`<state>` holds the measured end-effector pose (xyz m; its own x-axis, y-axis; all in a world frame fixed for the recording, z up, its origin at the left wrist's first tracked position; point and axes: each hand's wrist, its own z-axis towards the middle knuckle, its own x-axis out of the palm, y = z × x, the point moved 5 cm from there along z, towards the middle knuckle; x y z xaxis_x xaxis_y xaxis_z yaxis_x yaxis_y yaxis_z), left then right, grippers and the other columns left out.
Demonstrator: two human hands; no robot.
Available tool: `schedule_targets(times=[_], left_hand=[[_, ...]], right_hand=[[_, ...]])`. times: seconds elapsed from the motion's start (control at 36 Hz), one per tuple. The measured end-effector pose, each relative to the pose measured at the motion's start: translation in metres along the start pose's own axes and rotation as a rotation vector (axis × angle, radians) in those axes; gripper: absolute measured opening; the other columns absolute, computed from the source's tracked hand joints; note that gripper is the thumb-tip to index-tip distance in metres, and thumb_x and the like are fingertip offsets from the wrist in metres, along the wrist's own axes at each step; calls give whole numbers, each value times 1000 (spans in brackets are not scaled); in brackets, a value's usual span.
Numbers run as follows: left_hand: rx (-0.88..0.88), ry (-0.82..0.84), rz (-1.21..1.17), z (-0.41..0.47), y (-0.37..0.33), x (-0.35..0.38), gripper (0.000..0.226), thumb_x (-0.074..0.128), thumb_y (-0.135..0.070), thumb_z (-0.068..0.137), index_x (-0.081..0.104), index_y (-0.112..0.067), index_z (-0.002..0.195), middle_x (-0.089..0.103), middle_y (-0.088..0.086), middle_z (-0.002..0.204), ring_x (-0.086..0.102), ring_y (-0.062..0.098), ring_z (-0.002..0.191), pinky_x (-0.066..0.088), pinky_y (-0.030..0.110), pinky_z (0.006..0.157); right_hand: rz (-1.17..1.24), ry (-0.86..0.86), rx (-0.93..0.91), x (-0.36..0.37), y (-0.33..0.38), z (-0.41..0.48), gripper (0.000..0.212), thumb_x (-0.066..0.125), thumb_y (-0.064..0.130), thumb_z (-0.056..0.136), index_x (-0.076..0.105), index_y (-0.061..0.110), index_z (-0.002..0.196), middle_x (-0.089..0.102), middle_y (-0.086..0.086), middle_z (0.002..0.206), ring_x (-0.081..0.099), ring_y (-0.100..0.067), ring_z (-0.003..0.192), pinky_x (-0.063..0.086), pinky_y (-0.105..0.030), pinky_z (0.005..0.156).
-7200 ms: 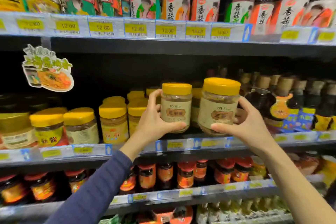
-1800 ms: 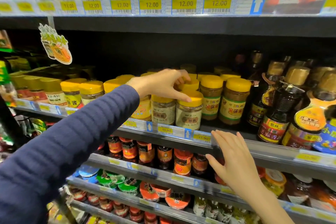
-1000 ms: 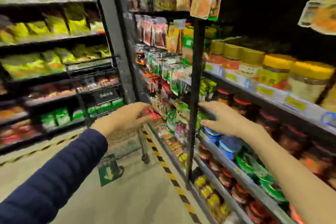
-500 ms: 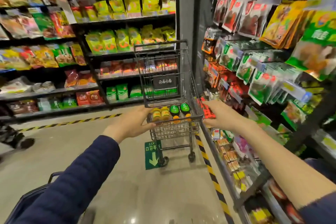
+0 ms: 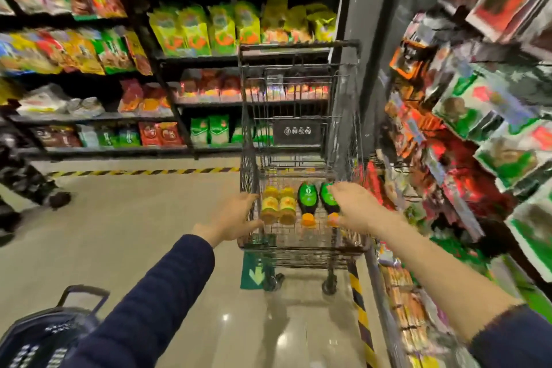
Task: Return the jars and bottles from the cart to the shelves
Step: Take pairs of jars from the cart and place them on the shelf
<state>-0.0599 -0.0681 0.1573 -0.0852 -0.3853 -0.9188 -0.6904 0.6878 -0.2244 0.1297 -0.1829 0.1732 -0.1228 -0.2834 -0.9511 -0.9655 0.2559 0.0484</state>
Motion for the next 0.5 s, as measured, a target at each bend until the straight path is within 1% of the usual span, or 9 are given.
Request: schedule_targets(times=[0.06, 0.14, 0.19, 0.25, 0.31, 0.33, 0.42, 0.47, 0.5], left_hand=[[-12, 18, -1, 24, 6, 3, 65, 52, -37, 92, 26, -9, 145, 35, 12, 149, 35, 26, 136, 31, 34, 108], [-18, 62, -16, 58, 16, 12, 66, 51, -38, 92, 24, -11, 146, 35, 11, 150, 35, 25, 136, 33, 35, 108], [-20, 86, -35, 82, 23, 21, 65, 52, -38, 92, 26, -11, 145, 36, 12, 149, 37, 25, 135, 35, 35, 109], [-28, 118, -30, 107, 31, 33, 64, 51, -38, 92, 28, -9, 143, 38, 14, 147, 39, 28, 133, 36, 36, 108], [-43, 173, -30, 133, 39, 48, 63, 50, -39, 92, 30, -5, 142, 38, 17, 146, 39, 30, 132, 38, 40, 106], [-49, 197, -39, 146, 44, 57, 62, 51, -39, 92, 31, -4, 140, 39, 18, 145, 40, 31, 131, 39, 41, 105], [-50, 239, -118, 184, 55, 82, 53, 51, -35, 92, 40, -4, 133, 44, 18, 139, 44, 31, 128, 41, 41, 103], [-71, 286, -159, 207, 62, 99, 48, 51, -34, 92, 45, -2, 127, 52, 19, 130, 51, 32, 119, 45, 42, 98], [-84, 312, -177, 218, 66, 110, 46, 51, -34, 92, 47, -2, 125, 53, 18, 126, 52, 33, 117, 46, 42, 95]], right_hand=[[-2, 18, -23, 9, -7, 33, 69, 56, 38, 87, 30, 5, 141, 40, -16, 143, 38, -30, 132, 33, -39, 109], [15, 56, -52, 26, -13, 76, 70, 56, 45, 85, 36, 5, 138, 47, -16, 136, 44, -32, 126, 38, -41, 105], [22, 74, -67, 39, -19, 102, 67, 56, 43, 85, 38, 4, 136, 50, -17, 132, 47, -33, 122, 39, -44, 104], [11, 105, -79, 52, -25, 126, 69, 56, 42, 86, 35, 2, 139, 48, -18, 135, 46, -34, 123, 36, -46, 106], [12, 152, -73, 65, -31, 149, 73, 55, 43, 86, 30, 2, 141, 44, -18, 139, 43, -34, 127, 36, -45, 106], [16, 176, -66, 71, -34, 160, 73, 55, 43, 87, 30, 2, 141, 45, -17, 138, 44, -33, 126, 38, -43, 105], [64, 243, 1, 92, -42, 192, 66, 57, 38, 87, 34, 4, 139, 49, -14, 133, 48, -32, 121, 43, -40, 97], [90, 289, 38, 107, -46, 211, 62, 53, 37, 90, 32, 7, 140, 45, -12, 138, 45, -29, 125, 42, -38, 98], [90, 312, 26, 114, -46, 220, 63, 49, 41, 91, 31, 7, 141, 43, -13, 141, 44, -28, 127, 41, -38, 100]])
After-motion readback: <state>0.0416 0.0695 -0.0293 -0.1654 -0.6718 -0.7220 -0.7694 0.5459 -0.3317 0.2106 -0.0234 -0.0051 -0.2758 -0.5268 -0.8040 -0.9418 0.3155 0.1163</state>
